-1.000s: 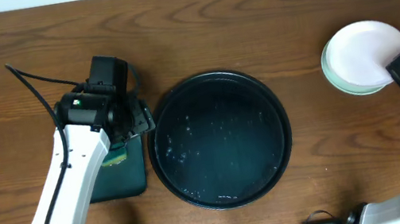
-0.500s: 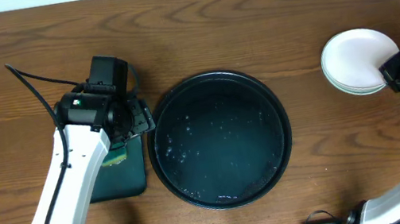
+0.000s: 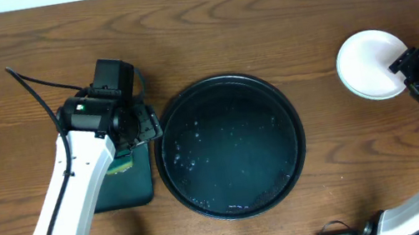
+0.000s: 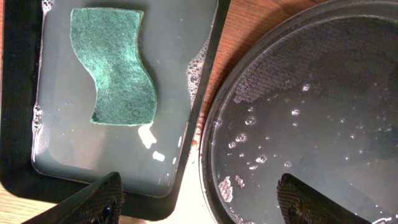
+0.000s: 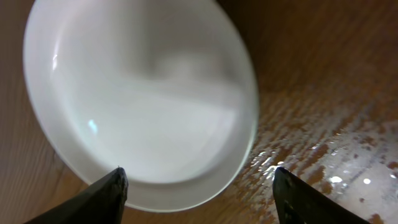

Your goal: Clean dirty plates on tray and stack at the side

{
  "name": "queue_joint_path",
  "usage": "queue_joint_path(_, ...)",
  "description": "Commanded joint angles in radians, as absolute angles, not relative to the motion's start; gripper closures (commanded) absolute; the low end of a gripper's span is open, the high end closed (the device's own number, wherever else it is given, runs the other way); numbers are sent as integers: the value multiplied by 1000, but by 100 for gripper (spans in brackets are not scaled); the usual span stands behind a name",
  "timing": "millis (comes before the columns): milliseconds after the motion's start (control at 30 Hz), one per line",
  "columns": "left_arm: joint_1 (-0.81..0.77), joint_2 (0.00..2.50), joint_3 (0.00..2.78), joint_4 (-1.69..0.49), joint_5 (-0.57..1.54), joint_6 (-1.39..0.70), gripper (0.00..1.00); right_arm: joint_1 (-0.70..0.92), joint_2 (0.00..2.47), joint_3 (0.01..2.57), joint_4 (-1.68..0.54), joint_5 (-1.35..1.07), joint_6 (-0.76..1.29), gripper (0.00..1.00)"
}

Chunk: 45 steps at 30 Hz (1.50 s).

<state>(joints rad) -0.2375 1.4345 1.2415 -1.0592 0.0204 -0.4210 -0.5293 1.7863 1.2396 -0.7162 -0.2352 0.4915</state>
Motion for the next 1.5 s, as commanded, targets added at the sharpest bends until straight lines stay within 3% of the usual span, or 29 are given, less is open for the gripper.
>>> queue_joint_path(0,-240,1434,1248,-1059,15,-411,20,-503,1688,1245,-710,-290,386,28)
queue_joint_path(133,-240,1401,1265,-1053,15,-398,20,-456,1556,1245,-710,-289,300,25)
queue_joint_path(167,-240,1383,1274,-1053,12,-383,20,-439,1518,1245,-709,-289,271,18)
queue_joint_path(200,-240,1362,1284,-1053,4,-368,20,-426,1488,1245,-708,-289,252,4)
queue_joint_path(233,-240,1336,1295,-1054,-9,-355,20,-410,1453,1245,-707,-289,229,1)
queue_joint_path(467,-240,1019,1375,-1067,-197,-352,20,-319,1287,1245,-706,-289,182,1)
queue_joint_path(867,-240,517,1379,-1128,-339,-356,20,-310,1277,1245,-727,-289,186,1)
queue_joint_path(1467,-240,453,1378,-1229,-387,-356,20,-310,1277,1245,-883,-294,186,1)
